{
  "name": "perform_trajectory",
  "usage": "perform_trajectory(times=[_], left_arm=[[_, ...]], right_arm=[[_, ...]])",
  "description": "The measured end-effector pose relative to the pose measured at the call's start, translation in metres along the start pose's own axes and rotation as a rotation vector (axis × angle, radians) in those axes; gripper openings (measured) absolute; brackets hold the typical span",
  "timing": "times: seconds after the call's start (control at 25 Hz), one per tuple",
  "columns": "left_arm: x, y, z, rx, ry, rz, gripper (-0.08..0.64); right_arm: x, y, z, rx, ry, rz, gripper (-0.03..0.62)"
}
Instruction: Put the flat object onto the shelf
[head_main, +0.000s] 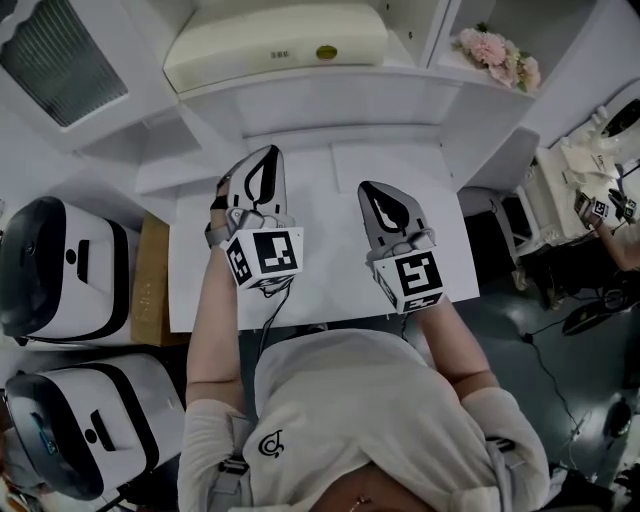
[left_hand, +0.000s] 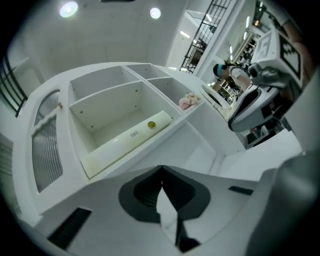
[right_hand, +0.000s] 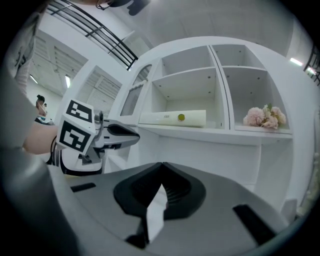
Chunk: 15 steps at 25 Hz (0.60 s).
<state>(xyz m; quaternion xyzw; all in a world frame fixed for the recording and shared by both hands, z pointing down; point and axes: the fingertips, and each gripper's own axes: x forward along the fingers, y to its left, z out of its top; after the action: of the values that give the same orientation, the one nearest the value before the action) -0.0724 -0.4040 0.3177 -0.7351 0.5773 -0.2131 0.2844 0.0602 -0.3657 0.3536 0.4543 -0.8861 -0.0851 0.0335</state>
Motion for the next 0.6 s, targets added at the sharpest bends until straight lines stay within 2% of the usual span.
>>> perform_trajectory(times=[0.28, 0.6], left_arm=[[-0.035, -0.035, -0.027, -0.367, -0.017, -0.048, 0.012], [-0.062, -0.028, -0.028, -0.538, -0.059, -0.04, 0.012]], right_arm=[[-0.009, 0.005, -0.003, 0.014, -0.011, 0.021, 0.008], [-0.012, 0.012, 0.003, 0.024, -0.053, 0.028, 0.006]])
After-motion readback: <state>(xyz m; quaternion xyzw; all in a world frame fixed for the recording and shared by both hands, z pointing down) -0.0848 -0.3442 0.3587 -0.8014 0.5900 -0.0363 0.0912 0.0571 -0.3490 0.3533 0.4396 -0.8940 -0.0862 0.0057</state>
